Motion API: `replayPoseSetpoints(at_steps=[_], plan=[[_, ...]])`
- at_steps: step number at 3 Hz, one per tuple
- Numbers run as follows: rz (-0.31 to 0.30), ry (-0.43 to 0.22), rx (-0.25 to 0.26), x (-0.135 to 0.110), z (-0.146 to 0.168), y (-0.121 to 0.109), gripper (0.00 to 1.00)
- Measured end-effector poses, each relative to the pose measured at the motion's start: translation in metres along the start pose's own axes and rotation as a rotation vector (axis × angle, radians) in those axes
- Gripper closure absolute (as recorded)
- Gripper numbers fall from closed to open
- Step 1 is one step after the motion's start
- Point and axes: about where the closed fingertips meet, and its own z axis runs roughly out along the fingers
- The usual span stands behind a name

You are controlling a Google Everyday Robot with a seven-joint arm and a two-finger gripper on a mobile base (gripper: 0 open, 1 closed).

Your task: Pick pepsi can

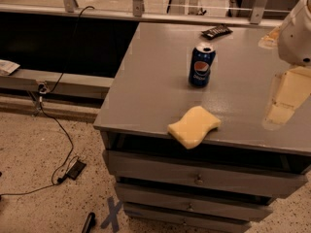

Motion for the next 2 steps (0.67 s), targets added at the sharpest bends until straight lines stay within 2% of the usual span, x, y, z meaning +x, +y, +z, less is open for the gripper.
replayPoseSetpoints(at_steps=[1,2], plan=[[0.0,0.0,0.0,0.0,0.0,0.0,0.0],[-0.013,-0.031,0.012,-0.001,0.0,-0.01,0.0]])
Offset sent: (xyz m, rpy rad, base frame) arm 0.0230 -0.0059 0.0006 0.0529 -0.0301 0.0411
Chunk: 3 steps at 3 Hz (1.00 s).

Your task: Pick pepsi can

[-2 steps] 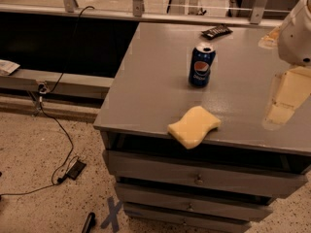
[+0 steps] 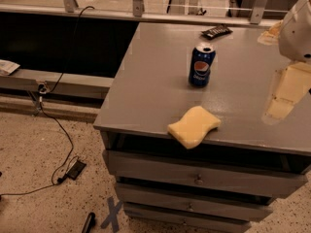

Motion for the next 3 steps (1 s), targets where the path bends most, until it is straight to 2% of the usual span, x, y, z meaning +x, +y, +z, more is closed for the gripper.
replayPoseSetpoints(at_steps=[2,3], plan=[[-0.063,-0.114,0.067,-0.042,0.019,-0.081,0.0],[-0.046,-0.157,0.076,-0.064,0.037,-0.115,0.0]])
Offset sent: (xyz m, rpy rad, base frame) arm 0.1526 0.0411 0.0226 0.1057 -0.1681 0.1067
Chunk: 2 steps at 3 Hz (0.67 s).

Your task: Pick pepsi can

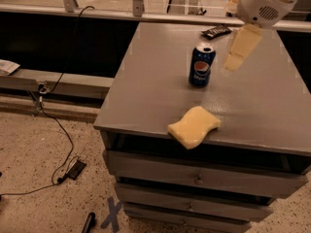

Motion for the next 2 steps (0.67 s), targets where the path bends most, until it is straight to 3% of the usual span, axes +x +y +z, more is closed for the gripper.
replayPoseSetpoints(at_steps=[2], plan=[[0.09,-0.059,-0.062,-0.01,0.055,-0.022,0.0]])
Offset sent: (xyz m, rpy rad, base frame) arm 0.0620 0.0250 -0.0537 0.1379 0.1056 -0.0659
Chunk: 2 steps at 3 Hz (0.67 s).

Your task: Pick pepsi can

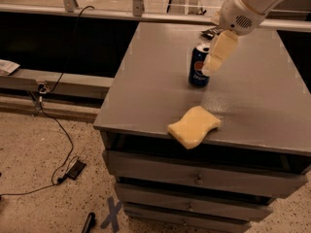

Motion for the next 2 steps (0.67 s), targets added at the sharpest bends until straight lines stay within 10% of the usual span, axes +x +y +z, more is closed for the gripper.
replayPoseSetpoints(at_steps=[2], plan=[[0.051,-0.006,-0.031,0.002,0.03,-0.012,0.16]])
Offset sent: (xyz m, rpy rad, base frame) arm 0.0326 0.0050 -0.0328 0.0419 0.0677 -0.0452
